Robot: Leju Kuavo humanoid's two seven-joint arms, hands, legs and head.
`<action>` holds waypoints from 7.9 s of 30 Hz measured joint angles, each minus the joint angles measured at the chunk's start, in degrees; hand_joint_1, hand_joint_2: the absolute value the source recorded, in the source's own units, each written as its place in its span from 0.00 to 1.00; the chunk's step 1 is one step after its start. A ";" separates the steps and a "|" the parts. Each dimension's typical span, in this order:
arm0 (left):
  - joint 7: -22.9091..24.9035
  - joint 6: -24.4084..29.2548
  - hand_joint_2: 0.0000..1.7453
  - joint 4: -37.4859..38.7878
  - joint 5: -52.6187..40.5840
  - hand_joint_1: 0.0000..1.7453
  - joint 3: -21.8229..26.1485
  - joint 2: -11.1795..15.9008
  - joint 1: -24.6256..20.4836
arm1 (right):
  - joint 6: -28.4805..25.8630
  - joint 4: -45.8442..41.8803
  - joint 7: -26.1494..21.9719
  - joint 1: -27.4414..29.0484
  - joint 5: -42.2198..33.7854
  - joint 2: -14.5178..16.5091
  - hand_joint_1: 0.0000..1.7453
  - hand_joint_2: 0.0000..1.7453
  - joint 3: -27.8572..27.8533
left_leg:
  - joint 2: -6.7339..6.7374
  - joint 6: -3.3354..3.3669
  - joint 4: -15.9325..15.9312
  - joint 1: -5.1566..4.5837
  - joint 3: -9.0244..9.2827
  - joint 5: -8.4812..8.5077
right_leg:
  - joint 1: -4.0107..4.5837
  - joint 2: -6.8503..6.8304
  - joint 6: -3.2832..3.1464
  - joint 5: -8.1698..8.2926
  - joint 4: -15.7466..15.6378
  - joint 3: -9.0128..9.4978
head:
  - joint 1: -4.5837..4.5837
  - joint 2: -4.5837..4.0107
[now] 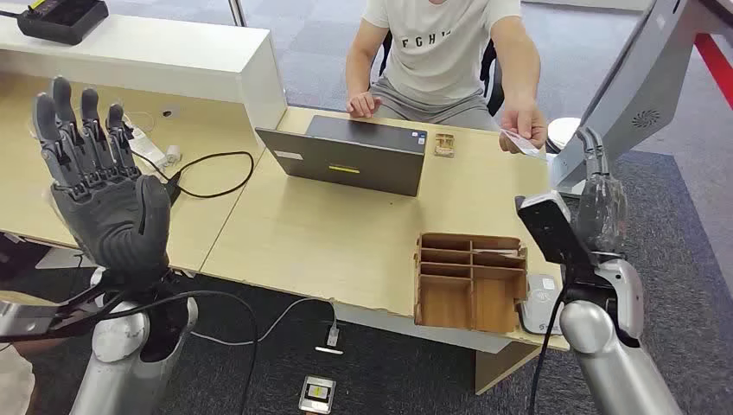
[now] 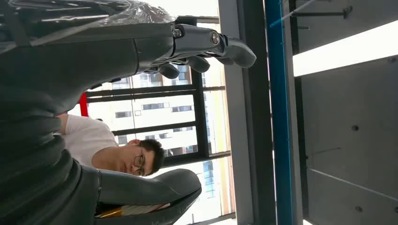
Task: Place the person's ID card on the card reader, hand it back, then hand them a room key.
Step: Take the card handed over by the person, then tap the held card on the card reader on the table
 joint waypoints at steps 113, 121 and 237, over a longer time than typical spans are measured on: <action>0.96 1.90 1.00 -1.56 -4.44 0.00 0.99 -1.64 1.90 | -1.96 -2.62 5.15 23.98 9.73 -2.94 1.00 1.00 -5.70 | -0.06 0.03 -0.01 0.00 -0.04 -0.02 | -0.01 -0.04 0.00 -0.01 -0.01 0.01 | 0.00 0.00; 1.06 0.65 1.00 -1.87 -6.45 0.00 0.33 -1.63 0.31 | -1.50 -0.84 4.99 23.76 10.36 -2.56 1.00 1.00 -5.18 | -0.06 0.03 -0.01 0.00 -0.04 -0.02 | -0.01 -0.04 0.00 -0.01 -0.01 0.01 | -0.01 0.00; 1.17 2.47 1.00 -5.64 -5.22 0.00 -3.20 -0.09 -3.61 | -5.20 5.94 3.84 11.50 6.31 -3.90 1.00 1.00 -6.03 | 0.01 0.02 0.00 -0.02 0.26 0.00 | -0.01 0.00 0.01 0.02 -0.04 0.26 | -0.02 0.00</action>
